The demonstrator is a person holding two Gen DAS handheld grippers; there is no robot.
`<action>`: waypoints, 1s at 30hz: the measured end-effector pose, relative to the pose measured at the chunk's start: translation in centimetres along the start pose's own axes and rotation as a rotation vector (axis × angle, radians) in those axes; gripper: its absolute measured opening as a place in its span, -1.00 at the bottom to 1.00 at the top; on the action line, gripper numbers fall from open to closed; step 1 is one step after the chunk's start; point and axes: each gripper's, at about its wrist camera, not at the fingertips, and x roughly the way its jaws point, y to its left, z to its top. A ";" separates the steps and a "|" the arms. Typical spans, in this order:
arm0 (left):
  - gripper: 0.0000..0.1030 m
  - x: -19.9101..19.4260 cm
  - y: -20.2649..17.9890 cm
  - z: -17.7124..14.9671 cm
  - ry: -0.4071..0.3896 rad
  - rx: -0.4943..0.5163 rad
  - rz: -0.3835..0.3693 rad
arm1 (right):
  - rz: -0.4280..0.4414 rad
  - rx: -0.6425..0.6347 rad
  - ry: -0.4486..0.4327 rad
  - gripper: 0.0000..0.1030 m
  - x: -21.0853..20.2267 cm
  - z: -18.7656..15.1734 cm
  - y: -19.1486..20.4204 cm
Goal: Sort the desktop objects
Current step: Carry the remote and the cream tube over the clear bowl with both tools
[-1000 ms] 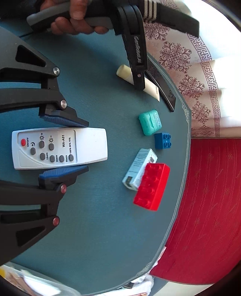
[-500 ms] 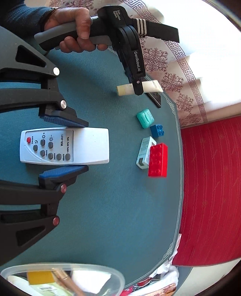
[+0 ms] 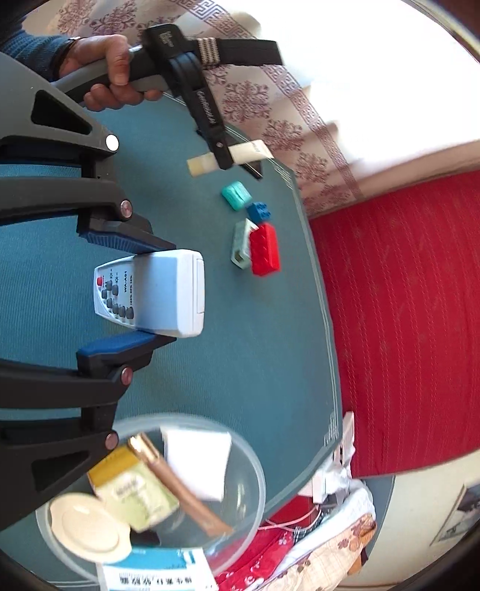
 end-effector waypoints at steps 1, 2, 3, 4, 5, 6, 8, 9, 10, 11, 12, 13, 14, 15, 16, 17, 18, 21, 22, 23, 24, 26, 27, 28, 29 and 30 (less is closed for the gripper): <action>-0.45 -0.2 -0.4 -0.1 0.000 0.008 -0.014 | -0.009 0.015 -0.012 -0.16 -0.5 0.1 -0.6; -0.45 -0.3 -0.7 -0.2 -0.001 0.017 -0.023 | -0.013 0.028 -0.020 -0.16 -0.8 0.3 -0.9; -0.45 -0.4 -1.1 -0.2 -0.003 0.028 -0.031 | -0.013 0.047 -0.029 -0.16 -1.3 0.4 -1.6; -0.45 -0.6 -1.6 -0.3 -0.007 0.044 -0.038 | -0.014 0.066 -0.038 -0.16 -1.8 0.5 -2.2; -0.45 -0.8 -2.0 -0.4 -0.011 0.055 -0.044 | -0.016 0.079 -0.044 -0.16 -2.1 0.6 -2.6; -0.45 -1.0 -2.5 -0.4 -0.014 0.068 -0.052 | -0.020 0.093 -0.054 -0.16 -2.6 0.7 -3.2; -0.45 -1.3 -3.4 -0.6 -0.019 0.086 -0.065 | -0.027 0.117 -0.071 -0.16 -3.7 0.7 -4.2; -0.45 -1.5 -3.9 -0.6 -0.021 0.095 -0.071 | -0.031 0.127 -0.078 -0.16 -4.1 0.7 -4.6; -0.45 -1.7 -4.3 -0.7 -0.023 0.107 -0.077 | -0.035 0.135 -0.084 -0.16 -4.5 0.7 -5.1; -0.45 -1.8 -4.9 -0.8 -0.025 0.119 -0.083 | -0.040 0.146 -0.090 -0.16 -5.0 0.7 -5.5; -0.45 -2.0 -5.3 -0.9 -0.025 0.128 -0.088 | -0.045 0.155 -0.094 -0.16 -5.3 0.6 -5.9; -0.45 -2.1 -5.8 -1.0 -0.025 0.137 -0.094 | -0.053 0.164 -0.099 -0.16 -5.7 0.6 -6.3; -0.45 -2.1 -6.3 -1.1 -0.023 0.145 -0.101 | -0.064 0.171 -0.104 -0.16 -6.1 0.5 -6.7; -0.45 -2.3 -6.7 -1.2 -0.021 0.152 -0.107 | -0.077 0.180 -0.110 -0.16 -6.4 0.4 -7.2; -0.45 -2.3 -7.1 -1.4 -0.019 0.160 -0.112 | -0.087 0.188 -0.114 -0.16 -6.6 0.3 -7.7; -0.45 -2.4 -7.5 -1.6 -0.017 0.167 -0.117 | -0.099 0.201 -0.116 -0.16 -7.0 0.2 -8.3; -0.45 -2.5 -8.0 -1.7 -0.014 0.173 -0.122 | -0.107 0.210 -0.116 -0.16 -7.2 0.2 -8.8; -0.45 -2.8 -8.8 -2.3 -0.006 0.189 -0.134 | -0.121 0.244 -0.111 -0.16 -7.6 -0.1 -10.2; -0.45 -2.8 -9.2 -2.5 -0.003 0.195 -0.138 | -0.121 0.254 -0.108 -0.16 -7.6 -0.2 -10.6; -0.45 -2.9 -9.5 -2.6 0.001 0.197 -0.141 | -0.120 0.264 -0.104 -0.16 -7.7 -0.4 -11.0; -0.45 -2.9 -9.7 -2.7 0.004 0.199 -0.145 | -0.119 0.274 -0.098 -0.16 -7.7 -0.5 -11.3; -0.45 -3.0 -10.4 -3.0 0.011 0.202 -0.154 | -0.119 0.288 -0.089 -0.16 -7.4 -0.5 -11.9; -0.45 -3.0 -10.7 -3.1 0.013 0.204 -0.157 | -0.120 0.292 -0.084 -0.16 -7.4 -0.6 -12.1; -0.45 -3.0 -11.0 -3.2 0.016 0.207 -0.162 | -0.123 0.295 -0.079 -0.16 -7.2 -0.6 -12.3; -0.45 -3.0 -11.3 -3.2 0.018 0.209 -0.166 | -0.128 0.297 -0.072 -0.16 -7.0 -0.7 -12.4; -0.45 -3.0 -11.6 -3.3 0.021 0.212 -0.170 | -0.129 0.299 -0.068 -0.16 -6.9 -0.8 -12.6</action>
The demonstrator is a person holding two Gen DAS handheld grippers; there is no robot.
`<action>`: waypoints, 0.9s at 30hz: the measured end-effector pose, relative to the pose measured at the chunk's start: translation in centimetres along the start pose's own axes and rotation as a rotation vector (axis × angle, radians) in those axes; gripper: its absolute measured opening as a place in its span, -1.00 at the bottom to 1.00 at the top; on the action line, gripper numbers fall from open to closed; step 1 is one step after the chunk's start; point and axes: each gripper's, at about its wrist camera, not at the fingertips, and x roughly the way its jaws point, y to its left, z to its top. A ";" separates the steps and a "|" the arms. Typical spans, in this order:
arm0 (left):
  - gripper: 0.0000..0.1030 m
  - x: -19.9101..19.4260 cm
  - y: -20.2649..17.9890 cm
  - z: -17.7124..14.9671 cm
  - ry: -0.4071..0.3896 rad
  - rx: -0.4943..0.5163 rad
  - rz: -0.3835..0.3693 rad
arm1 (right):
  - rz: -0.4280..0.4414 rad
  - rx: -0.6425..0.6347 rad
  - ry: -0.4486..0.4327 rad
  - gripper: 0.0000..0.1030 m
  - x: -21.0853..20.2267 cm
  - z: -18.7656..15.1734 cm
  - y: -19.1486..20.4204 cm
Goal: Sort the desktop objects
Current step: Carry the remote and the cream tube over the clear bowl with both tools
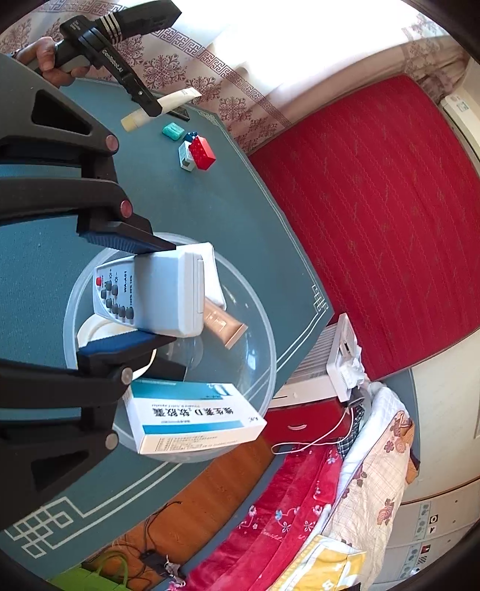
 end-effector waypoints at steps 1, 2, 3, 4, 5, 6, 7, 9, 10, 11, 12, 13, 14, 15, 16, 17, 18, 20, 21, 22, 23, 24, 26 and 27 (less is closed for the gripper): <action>-0.45 0.1 -0.5 0.0 0.003 0.005 -0.005 | -0.003 0.002 0.005 -0.16 0.2 0.0 -0.1; -0.45 0.1 -0.8 0.0 0.005 0.009 -0.009 | -0.008 0.002 0.012 -0.16 0.5 -0.1 -0.4; -0.45 0.2 -1.2 0.0 0.008 0.015 -0.014 | -0.015 0.002 0.019 -0.16 0.7 -0.2 -0.5; -0.45 0.3 -1.5 0.0 0.011 0.018 -0.020 | -0.023 0.002 0.023 -0.16 1.0 -0.2 -0.8; -0.45 0.4 -1.8 0.0 0.015 0.020 -0.025 | -0.028 0.004 0.027 -0.16 1.2 -0.2 -1.0; -0.45 0.5 -2.2 0.0 0.019 0.021 -0.031 | -0.032 0.005 0.027 -0.16 1.4 -0.1 -1.2; -0.45 0.7 -2.5 0.0 0.024 0.023 -0.038 | -0.032 0.008 0.027 -0.16 1.5 0.0 -1.4; -0.45 1.1 -3.4 -0.1 0.033 0.031 -0.047 | -0.038 0.005 0.027 -0.16 1.9 0.2 -1.6; -0.45 1.3 -3.9 -0.1 0.038 0.037 -0.051 | -0.043 -0.001 0.025 -0.16 2.1 0.2 -1.6; -0.45 1.6 -4.4 -0.1 0.044 0.045 -0.055 | -0.050 -0.009 0.022 -0.16 2.3 0.2 -1.7; -0.45 1.7 -4.8 -0.2 0.049 0.053 -0.059 | -0.057 -0.017 0.021 -0.16 2.5 0.3 -1.7; -0.45 1.9 -5.4 -0.3 0.055 0.063 -0.063 | -0.062 -0.023 0.021 -0.16 2.7 0.3 -1.7; -0.45 2.2 -5.9 -0.3 0.059 0.072 -0.065 | -0.063 -0.027 0.022 -0.16 2.9 0.3 -1.8; -0.45 2.3 -6.4 -0.4 0.063 0.080 -0.068 | -0.061 -0.030 0.022 -0.16 3.0 0.4 -1.9; -0.45 2.6 -6.8 -0.3 0.067 0.088 -0.072 | -0.059 -0.032 0.021 -0.16 3.1 0.4 -2.0; -0.45 2.9 -7.3 -0.3 0.071 0.096 -0.074 | -0.058 -0.035 0.020 -0.16 3.2 0.4 -2.0; -0.45 3.1 -7.7 -0.3 0.074 0.102 -0.076 | -0.059 -0.038 0.019 -0.16 3.3 0.4 -2.0; -0.45 3.6 -8.6 -0.2 0.083 0.114 -0.081 | -0.063 -0.044 0.013 -0.16 3.4 0.4 -2.2; -0.45 3.9 -9.0 -0.2 0.086 0.119 -0.083 | -0.069 -0.048 0.007 -0.16 3.4 0.4 -2.3; -0.45 4.3 -9.4 -0.1 0.090 0.126 -0.086 | -0.078 -0.051 0.000 -0.16 3.4 0.3 -2.3; -0.45 4.6 -9.8 -0.1 0.094 0.131 -0.089 | -0.085 -0.052 -0.006 -0.16 3.4 0.3 -2.4; -0.45 4.9 -10.2 0.0 0.096 0.138 -0.091 | -0.087 -0.057 -0.008 -0.16 3.4 0.2 -2.4; -0.45 5.6 -11.2 0.1 0.102 0.157 -0.093 | -0.090 -0.074 -0.013 -0.16 3.3 0.0 -2.4; -0.45 5.9 -11.5 0.1 0.107 0.163 -0.095 | -0.092 -0.084 -0.018 -0.16 3.2 -0.1 -2.4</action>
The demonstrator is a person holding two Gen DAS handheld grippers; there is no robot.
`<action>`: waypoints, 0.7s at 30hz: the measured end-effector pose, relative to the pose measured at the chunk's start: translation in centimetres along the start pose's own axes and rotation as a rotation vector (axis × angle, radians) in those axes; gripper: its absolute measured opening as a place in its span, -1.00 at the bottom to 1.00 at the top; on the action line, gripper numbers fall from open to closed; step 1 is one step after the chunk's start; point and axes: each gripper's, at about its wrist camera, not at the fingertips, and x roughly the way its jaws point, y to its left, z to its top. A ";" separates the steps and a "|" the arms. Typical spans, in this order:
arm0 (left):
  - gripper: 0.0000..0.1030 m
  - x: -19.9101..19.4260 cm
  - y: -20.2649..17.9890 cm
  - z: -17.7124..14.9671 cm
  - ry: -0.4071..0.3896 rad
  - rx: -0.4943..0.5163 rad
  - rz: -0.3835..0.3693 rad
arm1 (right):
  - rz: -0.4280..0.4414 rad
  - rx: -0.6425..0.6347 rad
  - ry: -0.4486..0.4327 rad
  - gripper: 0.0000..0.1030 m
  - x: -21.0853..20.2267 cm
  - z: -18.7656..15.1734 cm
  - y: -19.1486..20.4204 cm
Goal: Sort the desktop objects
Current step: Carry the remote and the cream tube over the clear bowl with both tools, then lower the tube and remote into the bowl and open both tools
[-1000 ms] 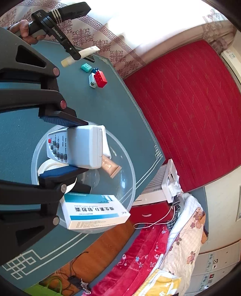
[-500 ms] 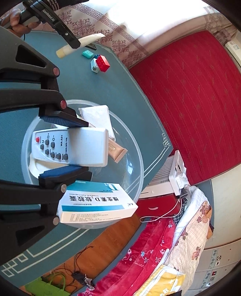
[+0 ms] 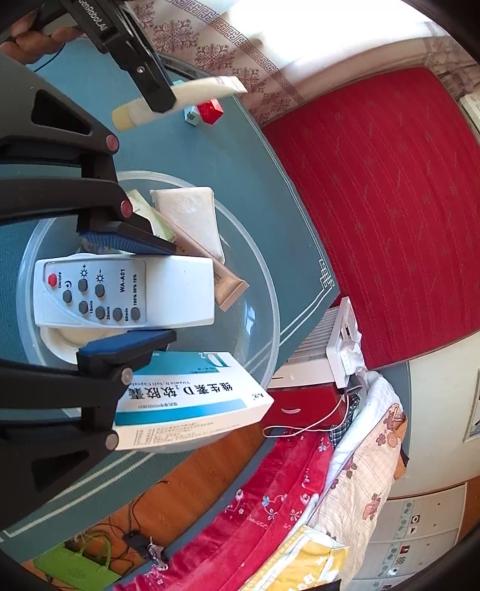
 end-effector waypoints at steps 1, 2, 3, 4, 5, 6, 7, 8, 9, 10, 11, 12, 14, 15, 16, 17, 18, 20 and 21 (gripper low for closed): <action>-0.45 0.5 -0.4 0.1 0.006 0.007 -0.005 | -0.001 -0.007 -0.004 -0.16 -0.1 0.0 0.0; -0.45 0.8 -0.7 0.2 0.010 0.013 -0.008 | -0.001 -0.013 -0.006 -0.16 -0.1 -0.1 0.0; -0.45 1.1 -1.1 0.3 0.013 0.018 -0.009 | -0.001 -0.015 -0.007 -0.16 -0.1 -0.1 -0.1; -0.45 1.5 -1.3 0.4 0.018 0.025 -0.011 | 0.001 -0.014 -0.010 -0.16 -0.2 -0.1 -0.3; -0.45 1.8 -1.7 0.4 0.023 0.030 -0.013 | 0.004 -0.012 -0.011 -0.16 -0.2 -0.1 -0.5; -0.45 2.1 -2.0 0.5 0.028 0.035 -0.015 | 0.006 -0.008 -0.012 -0.16 -0.2 -0.1 -0.7; -0.45 2.4 -2.2 0.5 0.033 0.042 -0.015 | 0.008 -0.003 -0.014 -0.16 -0.2 -0.1 -0.9; -0.45 2.6 -2.4 0.6 0.036 0.047 -0.016 | 0.008 0.004 -0.018 -0.16 -0.2 0.0 -1.2; -0.45 2.9 -2.7 0.7 0.040 0.052 -0.016 | 0.010 0.010 -0.021 -0.16 -0.3 0.1 -1.4; -0.45 3.1 -2.9 0.7 0.044 0.057 -0.017 | 0.012 0.016 -0.025 -0.16 -0.3 0.1 -1.6; -0.45 3.3 -3.0 0.7 0.048 0.063 -0.017 | 0.012 0.023 -0.030 -0.16 -0.4 0.2 -1.8; -0.45 3.5 -3.2 0.8 0.050 0.068 -0.016 | 0.014 0.030 -0.033 -0.16 -0.5 0.2 -2.0; -0.45 3.9 -3.5 0.9 0.056 0.076 -0.017 | 0.022 0.043 -0.039 -0.16 -0.6 0.2 -2.3; -0.45 4.1 -3.7 1.0 0.058 0.079 -0.017 | 0.024 0.046 -0.041 -0.16 -0.6 0.1 -2.4; -0.45 4.3 -3.8 1.1 0.059 0.082 -0.018 | 0.027 0.046 -0.043 -0.16 -0.6 0.2 -2.4; -0.45 4.5 -3.9 1.1 0.060 0.085 -0.020 | 0.028 0.043 -0.042 -0.16 -0.6 0.2 -2.3; -0.45 4.8 -4.1 1.3 0.061 0.087 -0.020 | 0.026 0.038 -0.043 -0.16 -0.7 0.3 -2.3; -0.45 5.1 -4.3 1.4 0.062 0.094 -0.024 | 0.013 0.030 -0.055 -0.16 -0.9 0.3 -2.2; -0.45 5.3 -4.4 1.4 0.063 0.096 -0.029 | 0.006 0.025 -0.062 -0.15 -0.9 0.3 -2.1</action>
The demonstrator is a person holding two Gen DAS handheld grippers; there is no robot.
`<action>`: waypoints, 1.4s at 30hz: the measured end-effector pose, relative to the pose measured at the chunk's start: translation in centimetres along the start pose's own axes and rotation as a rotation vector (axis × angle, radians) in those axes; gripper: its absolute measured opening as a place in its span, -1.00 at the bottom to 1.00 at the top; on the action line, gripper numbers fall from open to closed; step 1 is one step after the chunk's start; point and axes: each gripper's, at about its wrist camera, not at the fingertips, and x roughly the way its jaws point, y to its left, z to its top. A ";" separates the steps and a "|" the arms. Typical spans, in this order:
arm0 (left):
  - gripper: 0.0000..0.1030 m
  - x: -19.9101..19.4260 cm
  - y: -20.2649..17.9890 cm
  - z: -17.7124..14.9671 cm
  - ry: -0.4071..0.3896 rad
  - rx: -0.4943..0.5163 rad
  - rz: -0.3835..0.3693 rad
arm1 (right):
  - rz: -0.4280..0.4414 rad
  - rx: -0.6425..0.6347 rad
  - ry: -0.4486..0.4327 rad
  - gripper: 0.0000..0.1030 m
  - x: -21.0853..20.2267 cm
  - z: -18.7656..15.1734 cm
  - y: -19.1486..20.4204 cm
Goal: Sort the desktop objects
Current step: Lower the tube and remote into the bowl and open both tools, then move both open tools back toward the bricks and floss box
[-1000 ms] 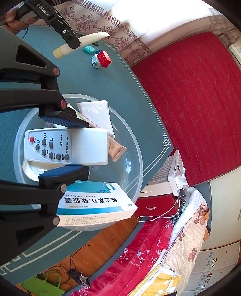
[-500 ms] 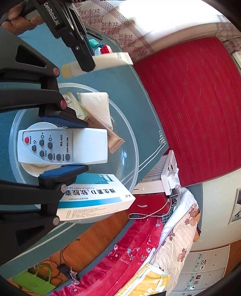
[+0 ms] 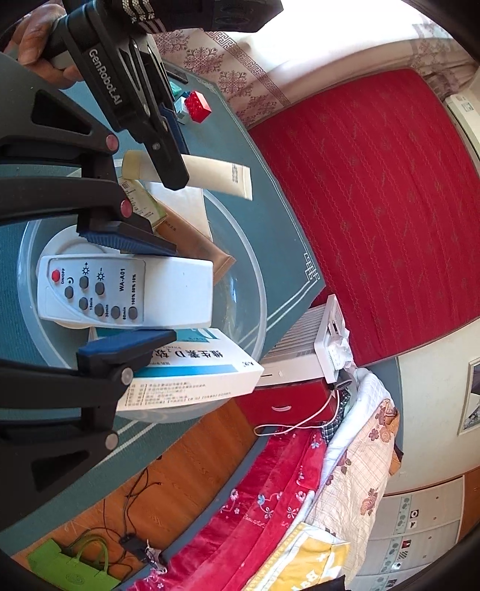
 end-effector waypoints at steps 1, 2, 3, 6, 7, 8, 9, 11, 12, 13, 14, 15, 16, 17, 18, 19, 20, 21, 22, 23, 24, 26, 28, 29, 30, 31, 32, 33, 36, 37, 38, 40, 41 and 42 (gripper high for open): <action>-0.45 0.1 0.0 0.0 -0.001 0.000 -0.010 | -0.003 -0.005 -0.006 -0.15 -0.1 0.0 0.1; -0.45 0.2 0.0 0.1 -0.003 0.000 -0.021 | -0.004 -0.010 -0.013 -0.15 -0.3 0.0 0.1; -0.44 0.3 0.0 0.1 -0.006 0.000 -0.032 | -0.005 -0.013 -0.017 -0.15 -0.4 0.0 0.2; -0.44 0.8 0.1 0.1 0.002 -0.007 -0.059 | -0.011 -0.022 -0.025 -0.15 -0.6 -0.1 0.2; -0.44 1.0 0.2 0.2 0.009 -0.014 -0.067 | -0.009 -0.022 -0.025 -0.15 -0.7 -0.1 0.2; -0.43 1.1 0.4 0.2 0.017 -0.024 -0.081 | -0.008 -0.020 -0.026 -0.15 -0.8 -0.1 0.2; -0.28 1.1 0.6 0.2 0.019 -0.040 -0.091 | -0.009 -0.018 -0.028 -0.14 -0.8 -0.2 0.2; 0.05 0.8 0.9 0.1 0.004 -0.060 -0.099 | -0.010 -0.016 -0.034 -0.04 -1.1 -0.2 0.2; 0.15 0.5 1.0 0.0 -0.013 -0.066 -0.091 | -0.010 -0.015 -0.039 -0.01 -1.2 -0.2 0.2; 0.15 0.1 1.2 0.0 -0.030 -0.068 -0.078 | -0.011 -0.013 -0.042 0.04 -1.3 -0.2 0.2; 0.15 -0.1 1.3 0.0 -0.036 -0.067 -0.073 | -0.011 -0.011 -0.047 0.06 -1.4 -0.2 0.3; 0.15 -0.4 1.5 0.0 -0.039 -0.068 -0.069 | -0.010 -0.010 -0.049 0.07 -1.5 -0.2 0.4; 0.15 -0.6 1.7 0.0 -0.041 -0.072 -0.066 | -0.008 -0.010 -0.050 0.08 -1.5 -0.3 0.5; 0.15 -0.8 1.9 -0.1 -0.043 -0.079 -0.060 | -0.007 -0.011 -0.049 0.08 -1.5 -0.3 0.6; 0.15 -0.9 2.0 -0.2 -0.043 -0.084 -0.055 | -0.005 -0.012 -0.049 0.09 -1.6 -0.3 0.8; 0.15 -1.0 2.4 -0.3 -0.043 -0.092 -0.046 | -0.002 -0.014 -0.048 0.10 -1.5 -0.4 1.0; 0.15 -1.2 2.7 -0.3 -0.042 -0.099 -0.037 | 0.000 -0.018 -0.048 0.12 -1.5 -0.4 1.2; 0.15 -1.4 3.0 -0.5 -0.041 -0.106 -0.024 | 0.001 -0.021 -0.047 0.12 -1.5 -0.5 1.3; 0.15 -1.4 3.2 -0.4 -0.041 -0.113 -0.011 | 0.004 -0.023 -0.044 0.13 -1.5 -0.6 1.5; 0.15 -1.5 3.5 -0.5 -0.042 -0.119 0.001 | 0.007 -0.023 -0.041 0.15 -1.4 -0.7 1.7; 0.16 -1.7 3.9 -0.7 -0.043 -0.125 0.016 | 0.009 -0.024 -0.038 0.18 -1.3 -0.7 1.9; 0.29 -2.1 4.7 -1.2 -0.046 -0.136 0.058 | 0.007 -0.028 -0.044 0.51 -1.4 -0.9 2.2; 0.40 -2.6 5.6 -1.6 -0.060 -0.146 0.105 | 0.005 -0.033 -0.066 0.60 -1.6 -1.0 2.7; 0.40 -2.8 6.1 -1.8 -0.066 -0.150 0.122 | 0.009 -0.038 -0.065 0.60 -1.6 -0.9 3.0; 0.40 -3.1 6.6 -1.8 -0.069 -0.157 0.137 | 0.015 -0.042 -0.062 0.60 -1.5 -0.9 3.3; 0.40 -3.3 7.1 -1.9 -0.071 -0.165 0.147 | 0.019 -0.044 -0.060 0.60 -1.5 -0.9 3.5; 0.40 -3.5 7.6 -2.0 -0.073 -0.174 0.154 | 0.023 -0.047 -0.057 0.60 -1.4 -0.8 3.8; 0.40 -3.7 8.2 -2.1 -0.076 -0.186 0.162 | 0.027 -0.051 -0.055 0.61 -1.3 -0.9 4.0; 0.40 -4.3 9.8 -2.4 -0.083 -0.217 0.187 | 0.038 -0.064 -0.050 0.62 -1.2 -1.0 5.0; 0.40 -4.5 10.4 -2.5 -0.084 -0.229 0.197 | 0.042 -0.069 -0.048 0.62 -1.1 -1.1 5.3; 0.40 -4.6 11.0 -2.6 -0.085 -0.239 0.208 | 0.047 -0.074 -0.045 0.63 -1.1 -1.1 5.7; 0.40 -4.9 12.2 -3.0 -0.085 -0.262 0.235 | 0.057 -0.081 -0.040 0.63 -0.9 -1.2 6.3; 0.40 -5.1 12.8 -3.2 -0.086 -0.270 0.247 | 0.065 -0.083 -0.036 0.63 -0.8 -1.3 6.7; 0.40 -5.3 13.5 -3.4 -0.088 -0.280 0.263 | 0.074 -0.085 -0.032 0.63 -0.7 -1.4 7.1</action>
